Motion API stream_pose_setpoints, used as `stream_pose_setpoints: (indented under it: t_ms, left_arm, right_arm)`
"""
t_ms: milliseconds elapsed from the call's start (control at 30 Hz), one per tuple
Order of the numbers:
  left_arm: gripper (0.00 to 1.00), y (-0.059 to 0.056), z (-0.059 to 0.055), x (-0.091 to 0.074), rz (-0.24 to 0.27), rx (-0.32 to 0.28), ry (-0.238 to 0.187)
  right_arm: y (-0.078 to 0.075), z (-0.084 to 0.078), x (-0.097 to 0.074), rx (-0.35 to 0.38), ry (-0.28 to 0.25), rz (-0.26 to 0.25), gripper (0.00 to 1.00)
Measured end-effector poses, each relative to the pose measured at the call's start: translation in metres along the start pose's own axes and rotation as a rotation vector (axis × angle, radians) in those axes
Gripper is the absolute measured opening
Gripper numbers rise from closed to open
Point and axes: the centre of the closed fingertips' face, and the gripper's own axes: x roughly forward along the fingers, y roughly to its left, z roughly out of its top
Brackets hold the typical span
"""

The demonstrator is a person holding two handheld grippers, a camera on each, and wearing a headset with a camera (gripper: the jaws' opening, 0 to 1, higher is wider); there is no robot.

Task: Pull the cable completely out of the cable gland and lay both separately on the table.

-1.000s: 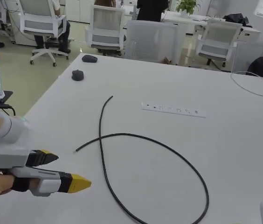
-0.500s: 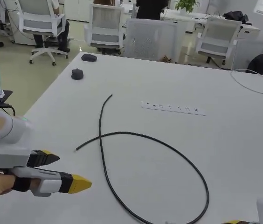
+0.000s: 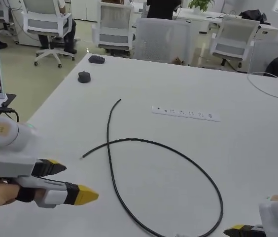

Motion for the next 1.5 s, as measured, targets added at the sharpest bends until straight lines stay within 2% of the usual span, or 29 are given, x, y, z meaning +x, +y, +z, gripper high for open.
stream_pose_setpoints:
  t_ms: [167,300,400,500,767,933,1100,1200,1500]
  left_arm:
    - [0.74,0.0,-0.001,0.001,-0.003,0.003,0.006]
    - [0.74,0.0,-0.002,0.001,-0.002,0.002,0.011]
    - [0.74,0.0,-0.003,0.002,-0.004,0.001,0.016]
    - [0.73,-0.001,-0.006,0.003,-0.006,0.009,0.031]
    - [0.72,-0.003,-0.01,0.004,-0.017,0.019,0.05]
    - [0.72,-0.004,-0.012,0.005,-0.019,0.025,0.058]
    - [0.71,-0.006,-0.011,0.005,-0.024,0.034,0.055]
    - [0.71,-0.006,-0.01,0.005,-0.026,0.04,0.051]
    - [0.69,-0.009,-0.004,0.004,-0.034,0.056,0.02]
  right_arm:
    - [-0.003,0.008,0.008,-0.11,0.0,0.023,0.45]
    - [0.001,0.016,0.012,-0.167,-0.01,0.05,0.43]
    - [0.012,0.016,0.018,-0.273,0.005,0.108,0.42]
    - [0.016,0.013,0.026,-0.376,0.035,0.114,0.38]
    - [0.02,0.006,0.044,-0.482,0.092,0.129,0.31]
    - [0.027,0.007,0.05,-0.562,0.093,0.154,0.28]
    - [0.026,0.007,0.059,-0.605,0.098,0.154,0.23]
    - [0.032,0.006,0.061,-0.641,0.102,0.175,0.15]
    - [0.031,0.008,0.064,-0.614,0.089,0.174,0.13]
